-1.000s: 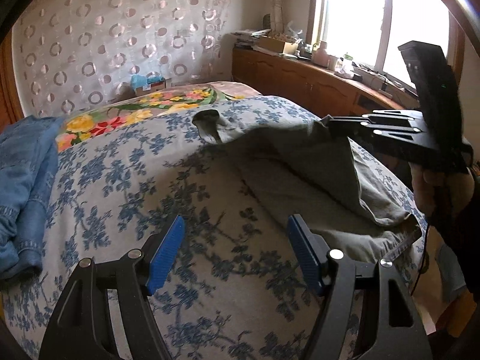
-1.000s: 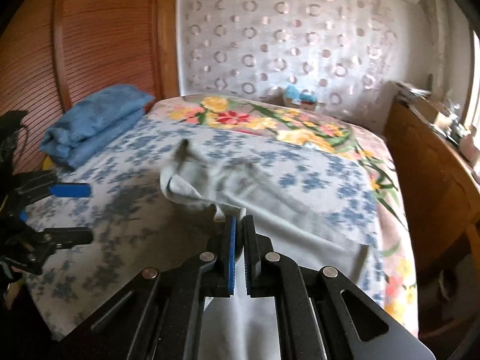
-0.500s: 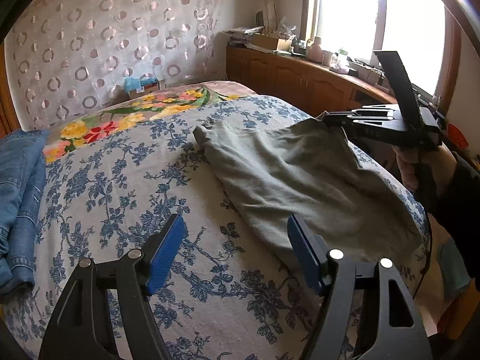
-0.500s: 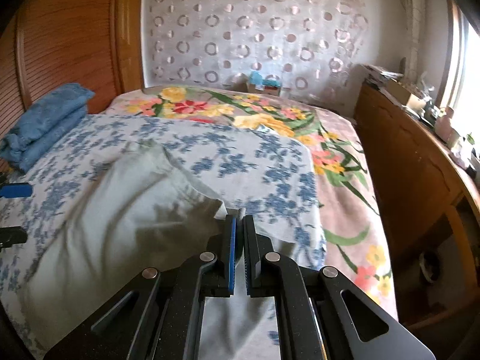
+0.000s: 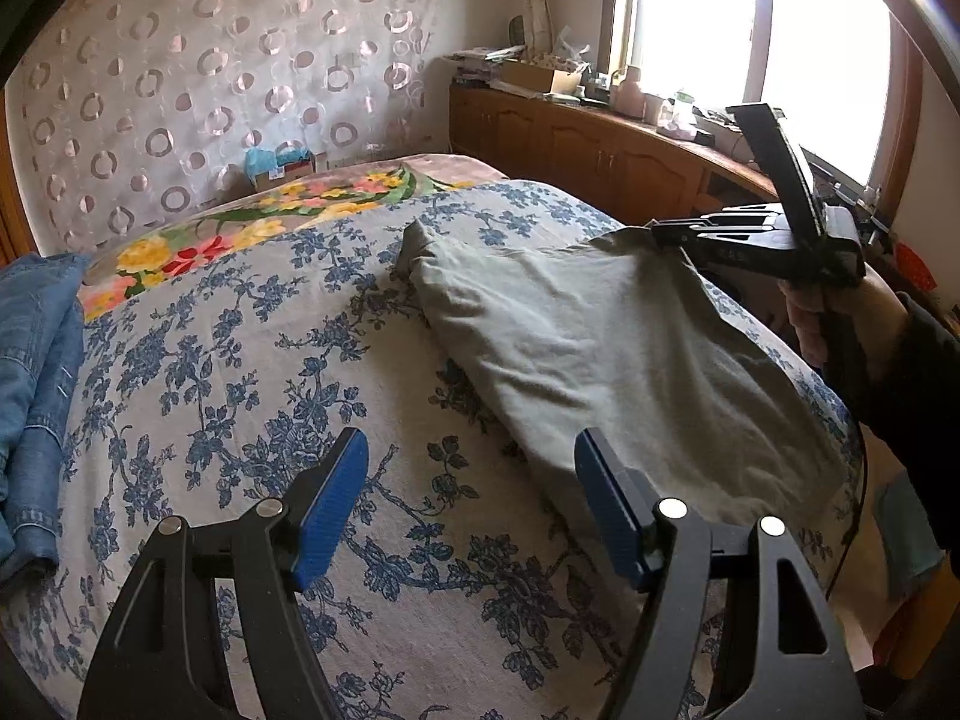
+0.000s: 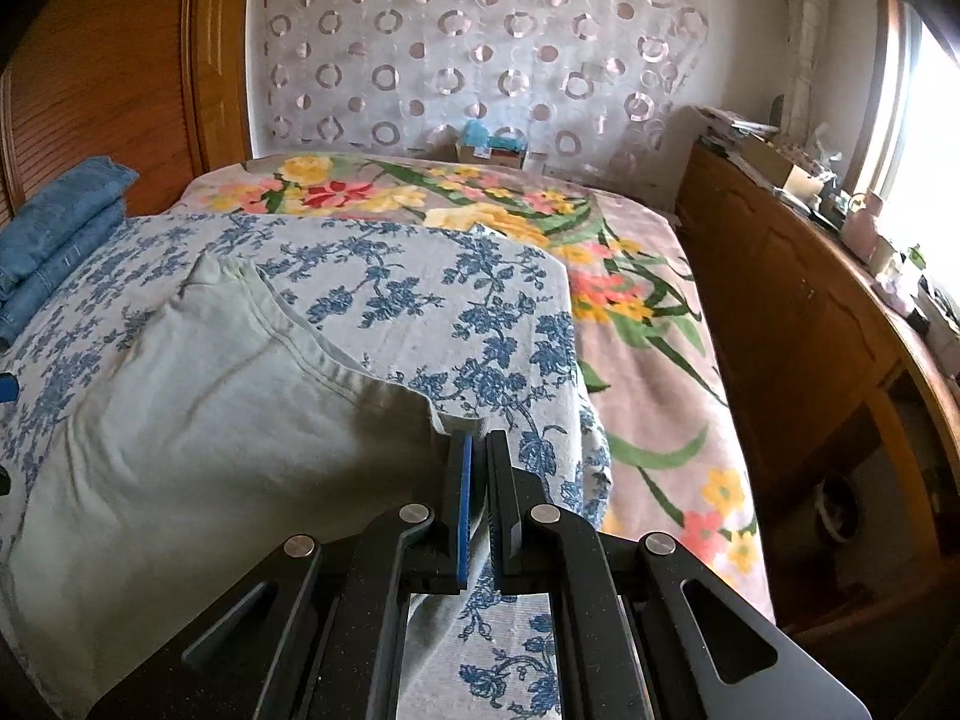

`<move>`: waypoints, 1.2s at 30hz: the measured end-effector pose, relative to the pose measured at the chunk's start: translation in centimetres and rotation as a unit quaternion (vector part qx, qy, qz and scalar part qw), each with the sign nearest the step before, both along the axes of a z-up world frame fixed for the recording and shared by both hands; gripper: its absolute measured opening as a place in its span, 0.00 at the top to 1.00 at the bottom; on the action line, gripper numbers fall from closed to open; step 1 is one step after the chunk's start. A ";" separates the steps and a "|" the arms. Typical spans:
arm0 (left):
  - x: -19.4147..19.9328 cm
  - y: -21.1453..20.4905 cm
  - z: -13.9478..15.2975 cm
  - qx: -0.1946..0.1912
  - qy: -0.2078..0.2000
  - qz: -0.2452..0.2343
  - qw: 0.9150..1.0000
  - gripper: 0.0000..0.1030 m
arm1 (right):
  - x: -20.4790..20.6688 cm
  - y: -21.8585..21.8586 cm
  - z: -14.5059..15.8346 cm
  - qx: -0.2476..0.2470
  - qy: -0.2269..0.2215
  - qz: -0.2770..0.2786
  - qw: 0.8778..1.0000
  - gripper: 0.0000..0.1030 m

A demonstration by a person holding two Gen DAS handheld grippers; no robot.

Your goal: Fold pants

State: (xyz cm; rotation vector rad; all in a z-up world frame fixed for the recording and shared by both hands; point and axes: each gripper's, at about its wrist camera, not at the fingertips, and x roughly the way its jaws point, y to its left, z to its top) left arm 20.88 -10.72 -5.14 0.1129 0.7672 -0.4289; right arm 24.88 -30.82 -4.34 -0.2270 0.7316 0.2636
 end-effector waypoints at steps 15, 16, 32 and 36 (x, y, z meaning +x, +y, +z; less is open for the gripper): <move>-0.5 -0.8 -0.6 -0.005 0.008 -0.010 1.000 0.30 | -0.3 -1.1 0.6 0.032 0.003 -0.014 0.999 0.85; -0.5 -0.8 -0.6 -0.005 0.008 -0.010 1.000 0.30 | -0.3 -0.9 0.5 0.035 0.005 -0.008 0.999 0.85; 0.0 -1.7 -2.8 0.014 0.048 -0.011 0.999 0.30 | 1.4 -3.1 -0.5 0.006 0.031 -0.041 0.999 0.78; 0.2 -1.7 -2.9 0.016 0.053 -0.008 0.998 0.29 | 0.3 -3.3 0.1 0.018 0.021 -0.042 0.999 0.78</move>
